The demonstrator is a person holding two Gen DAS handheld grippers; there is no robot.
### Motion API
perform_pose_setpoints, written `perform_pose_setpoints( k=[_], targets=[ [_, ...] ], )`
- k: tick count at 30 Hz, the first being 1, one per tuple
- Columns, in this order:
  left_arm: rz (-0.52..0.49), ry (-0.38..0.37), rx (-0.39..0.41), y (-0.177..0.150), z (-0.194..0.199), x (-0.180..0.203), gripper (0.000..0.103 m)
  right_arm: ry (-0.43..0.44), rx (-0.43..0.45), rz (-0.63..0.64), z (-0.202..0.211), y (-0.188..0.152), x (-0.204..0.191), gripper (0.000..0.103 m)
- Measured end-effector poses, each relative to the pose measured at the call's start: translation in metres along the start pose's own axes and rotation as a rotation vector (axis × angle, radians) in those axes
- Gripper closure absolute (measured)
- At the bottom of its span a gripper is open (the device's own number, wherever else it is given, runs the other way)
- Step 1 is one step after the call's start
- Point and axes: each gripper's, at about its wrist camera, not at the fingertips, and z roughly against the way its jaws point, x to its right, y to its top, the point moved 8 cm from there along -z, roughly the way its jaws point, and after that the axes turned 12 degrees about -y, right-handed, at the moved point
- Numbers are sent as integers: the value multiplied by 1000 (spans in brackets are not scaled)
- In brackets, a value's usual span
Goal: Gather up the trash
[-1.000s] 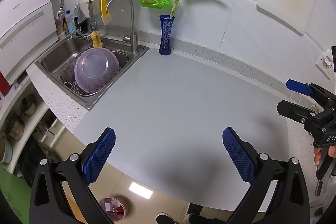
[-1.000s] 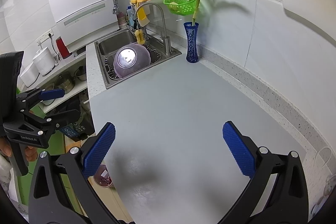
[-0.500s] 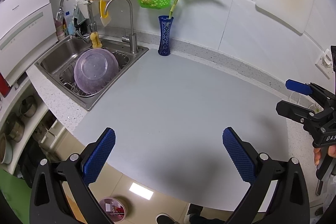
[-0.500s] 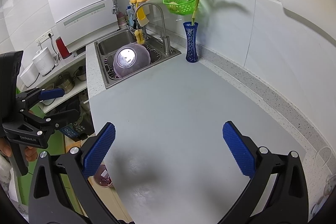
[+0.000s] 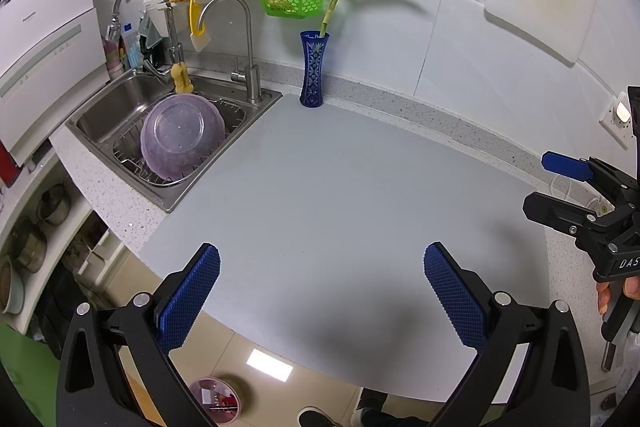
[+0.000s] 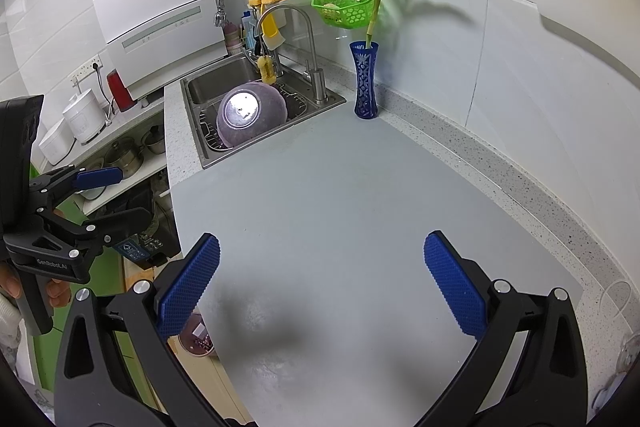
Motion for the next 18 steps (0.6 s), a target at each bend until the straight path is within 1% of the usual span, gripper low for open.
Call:
perform_pose_setpoints(
  k=[18],
  targets=[
    [5,-4,-1,0,0,-3,5,2,-5,2,0,-3,-3,3]
  ],
)
